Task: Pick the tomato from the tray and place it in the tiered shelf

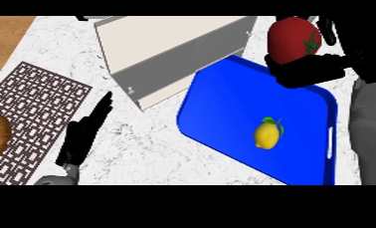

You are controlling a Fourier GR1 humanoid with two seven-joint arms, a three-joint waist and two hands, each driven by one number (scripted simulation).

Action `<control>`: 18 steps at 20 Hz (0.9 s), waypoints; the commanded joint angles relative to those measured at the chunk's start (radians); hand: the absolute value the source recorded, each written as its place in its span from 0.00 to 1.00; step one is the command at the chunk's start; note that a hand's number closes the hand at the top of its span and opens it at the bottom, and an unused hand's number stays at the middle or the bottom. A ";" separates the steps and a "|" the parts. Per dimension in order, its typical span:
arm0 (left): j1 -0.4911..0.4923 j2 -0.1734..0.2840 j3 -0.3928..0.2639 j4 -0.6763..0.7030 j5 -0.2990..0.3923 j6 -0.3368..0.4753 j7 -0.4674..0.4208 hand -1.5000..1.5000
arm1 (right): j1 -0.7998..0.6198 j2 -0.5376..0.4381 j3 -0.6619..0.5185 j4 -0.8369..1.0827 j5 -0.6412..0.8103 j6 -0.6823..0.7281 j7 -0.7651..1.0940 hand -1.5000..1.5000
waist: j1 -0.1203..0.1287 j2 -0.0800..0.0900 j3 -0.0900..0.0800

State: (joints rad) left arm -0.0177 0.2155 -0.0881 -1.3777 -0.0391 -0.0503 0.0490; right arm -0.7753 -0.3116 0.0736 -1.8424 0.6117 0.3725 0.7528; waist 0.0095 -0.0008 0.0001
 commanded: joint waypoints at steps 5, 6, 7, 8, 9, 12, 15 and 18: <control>-0.025 -0.018 -0.002 0.018 -0.015 -0.008 0.000 0.50 | -0.319 0.052 -0.039 0.412 0.110 -0.115 -0.046 1.00 | 0.013 0.005 -0.001; -0.031 -0.002 0.013 -0.002 -0.008 -0.013 0.034 0.50 | -0.321 0.053 -0.036 0.478 0.124 -0.143 -0.092 1.00 | 0.014 0.005 -0.001; 0.013 -0.019 -0.012 -0.017 -0.030 0.001 0.010 0.50 | -0.322 0.077 -0.029 0.516 0.132 -0.169 -0.108 1.00 | 0.014 0.005 -0.001; -0.005 -0.005 -0.012 -0.036 -0.017 -0.024 0.035 0.50 | -0.392 0.023 -0.085 0.603 0.101 -0.139 -0.155 1.00 | 0.020 0.007 -0.001; -0.020 -0.023 0.006 0.043 -0.013 -0.019 -0.034 0.50 | -0.370 0.068 -0.040 0.644 0.152 -0.212 -0.180 1.00 | 0.015 0.008 -0.001; -0.039 -0.026 -0.013 0.019 -0.042 -0.004 0.003 0.50 | -0.480 0.108 -0.020 0.814 0.189 -0.256 -0.222 1.00 | 0.029 0.012 -0.001; -0.035 -0.013 0.015 0.021 -0.028 -0.012 -0.012 0.50 | -0.504 0.125 -0.013 0.921 0.194 -0.267 -0.300 1.00 | 0.026 0.011 -0.001; -0.057 -0.014 0.020 0.029 -0.015 -0.030 0.005 0.50 | -0.590 0.155 -0.038 1.062 0.198 -0.298 -0.335 1.00 | 0.028 0.012 -0.001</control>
State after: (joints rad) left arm -0.0374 0.1911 -0.0895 -1.3762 -0.0684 -0.0592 0.0513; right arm -1.2644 -0.1956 0.0442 -0.9458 0.7915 0.1111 0.4617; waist 0.0347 0.0094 -0.0007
